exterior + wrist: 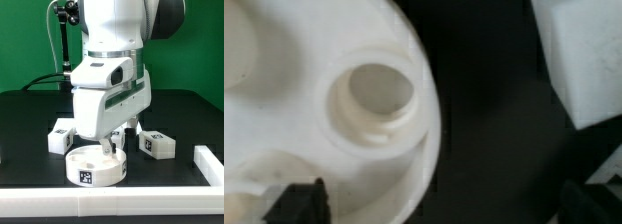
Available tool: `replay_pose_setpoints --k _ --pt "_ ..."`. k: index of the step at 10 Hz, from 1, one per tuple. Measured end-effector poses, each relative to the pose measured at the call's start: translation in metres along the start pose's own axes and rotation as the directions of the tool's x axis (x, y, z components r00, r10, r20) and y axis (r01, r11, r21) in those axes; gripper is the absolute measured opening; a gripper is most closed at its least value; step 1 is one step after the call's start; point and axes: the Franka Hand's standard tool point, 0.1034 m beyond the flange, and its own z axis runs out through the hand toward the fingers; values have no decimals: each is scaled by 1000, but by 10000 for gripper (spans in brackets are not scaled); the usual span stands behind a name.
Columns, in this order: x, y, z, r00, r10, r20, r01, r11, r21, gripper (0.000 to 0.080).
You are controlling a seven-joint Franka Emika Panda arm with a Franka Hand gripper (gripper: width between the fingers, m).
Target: Assemble stool
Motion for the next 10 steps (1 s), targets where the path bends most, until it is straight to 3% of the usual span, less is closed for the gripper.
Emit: replay_pose_setpoints --k 5,9,10 --pt "-3 -7 15 1000 0 9 0 1000 20 649" --pt "-4 -6 22 1000 1 9 -1 1000 21 638" --pt "-4 -7 22 1000 1 10 -1 1000 22 460"
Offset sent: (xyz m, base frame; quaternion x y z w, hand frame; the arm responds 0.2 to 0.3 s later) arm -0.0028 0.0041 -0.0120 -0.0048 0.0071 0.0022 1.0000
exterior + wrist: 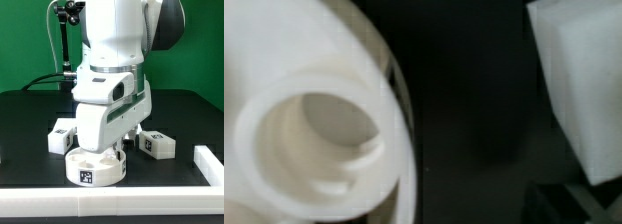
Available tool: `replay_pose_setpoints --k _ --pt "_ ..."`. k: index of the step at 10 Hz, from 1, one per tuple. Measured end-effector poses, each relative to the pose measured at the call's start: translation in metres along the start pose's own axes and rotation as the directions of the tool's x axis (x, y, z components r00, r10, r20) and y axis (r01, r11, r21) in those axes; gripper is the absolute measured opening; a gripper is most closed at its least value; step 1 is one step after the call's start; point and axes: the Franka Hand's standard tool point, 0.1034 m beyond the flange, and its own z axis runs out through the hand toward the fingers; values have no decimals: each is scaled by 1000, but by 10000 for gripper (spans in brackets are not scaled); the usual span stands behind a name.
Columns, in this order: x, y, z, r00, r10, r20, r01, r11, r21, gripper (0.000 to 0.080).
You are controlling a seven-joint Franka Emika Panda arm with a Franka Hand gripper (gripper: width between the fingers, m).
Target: Assemble stool
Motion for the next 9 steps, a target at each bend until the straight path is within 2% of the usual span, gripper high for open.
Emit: replay_pose_setpoints --k 1,2,3,4,9 --pt "0 0 0 1000 0 0 0 1000 0 279" --pt "0 0 0 1000 0 0 0 1000 0 279" --pt "0 0 0 1000 0 0 0 1000 0 93" --pt "0 0 0 1000 1 0 -1 1000 -1 56" --pt "0 1 0 1000 1 0 -1 1000 -1 56"
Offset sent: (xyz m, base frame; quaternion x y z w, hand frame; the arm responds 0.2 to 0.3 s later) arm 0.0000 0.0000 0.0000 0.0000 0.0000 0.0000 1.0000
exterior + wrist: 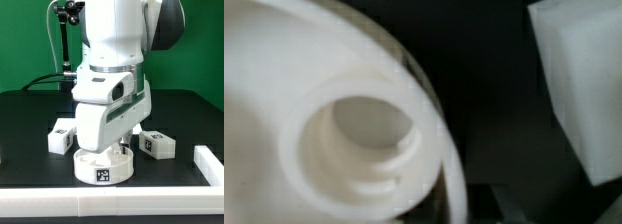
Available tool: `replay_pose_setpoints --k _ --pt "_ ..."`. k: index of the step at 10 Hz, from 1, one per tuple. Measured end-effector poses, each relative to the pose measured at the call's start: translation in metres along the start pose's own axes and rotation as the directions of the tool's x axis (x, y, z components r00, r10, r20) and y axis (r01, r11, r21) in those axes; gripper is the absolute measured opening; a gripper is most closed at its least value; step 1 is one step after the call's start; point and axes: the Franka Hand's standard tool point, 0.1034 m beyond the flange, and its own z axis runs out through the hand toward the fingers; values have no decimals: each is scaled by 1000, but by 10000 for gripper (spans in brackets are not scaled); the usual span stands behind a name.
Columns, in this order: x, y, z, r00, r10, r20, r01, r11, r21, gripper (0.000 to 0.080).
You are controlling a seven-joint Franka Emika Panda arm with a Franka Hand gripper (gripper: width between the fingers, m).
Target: Assemble stool
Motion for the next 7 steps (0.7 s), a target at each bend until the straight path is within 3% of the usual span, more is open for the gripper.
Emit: replay_pose_setpoints --k 2,4,7 --pt "0 0 0 1000 -1 0 1 1000 0 56" --pt "20 -2 0 999 -45 3 45 999 9 56" --pt "58 10 0 997 -79 -15 79 997 3 56"
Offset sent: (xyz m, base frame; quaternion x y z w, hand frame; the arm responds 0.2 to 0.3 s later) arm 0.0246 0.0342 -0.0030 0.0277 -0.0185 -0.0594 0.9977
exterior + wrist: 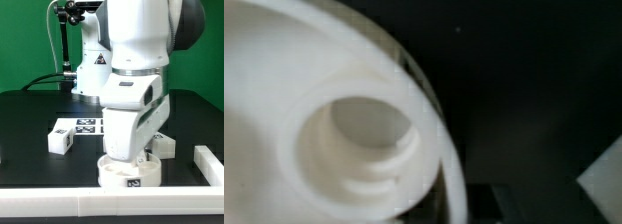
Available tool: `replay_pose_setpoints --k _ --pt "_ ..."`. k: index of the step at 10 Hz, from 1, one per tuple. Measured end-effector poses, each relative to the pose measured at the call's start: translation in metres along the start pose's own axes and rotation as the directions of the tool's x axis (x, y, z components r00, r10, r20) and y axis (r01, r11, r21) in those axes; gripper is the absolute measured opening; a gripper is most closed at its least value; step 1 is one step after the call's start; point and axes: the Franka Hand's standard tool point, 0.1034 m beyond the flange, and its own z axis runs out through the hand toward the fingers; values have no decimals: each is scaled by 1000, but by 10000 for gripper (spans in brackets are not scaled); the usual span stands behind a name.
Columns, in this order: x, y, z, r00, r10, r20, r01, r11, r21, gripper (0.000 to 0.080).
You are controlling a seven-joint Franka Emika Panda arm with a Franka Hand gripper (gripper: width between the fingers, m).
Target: Assemble stool
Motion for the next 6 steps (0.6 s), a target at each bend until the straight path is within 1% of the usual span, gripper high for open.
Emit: replay_pose_setpoints --k 1,3,5,6 --pt "11 0 0 1000 3 -5 -3 1000 -5 56" --pt "29 -4 1 1000 25 -10 -25 1000 -10 56" --pt "41 -9 3 999 33 -12 -33 999 -11 56" --pt "47 -9 4 999 35 -15 -36 999 -13 56"
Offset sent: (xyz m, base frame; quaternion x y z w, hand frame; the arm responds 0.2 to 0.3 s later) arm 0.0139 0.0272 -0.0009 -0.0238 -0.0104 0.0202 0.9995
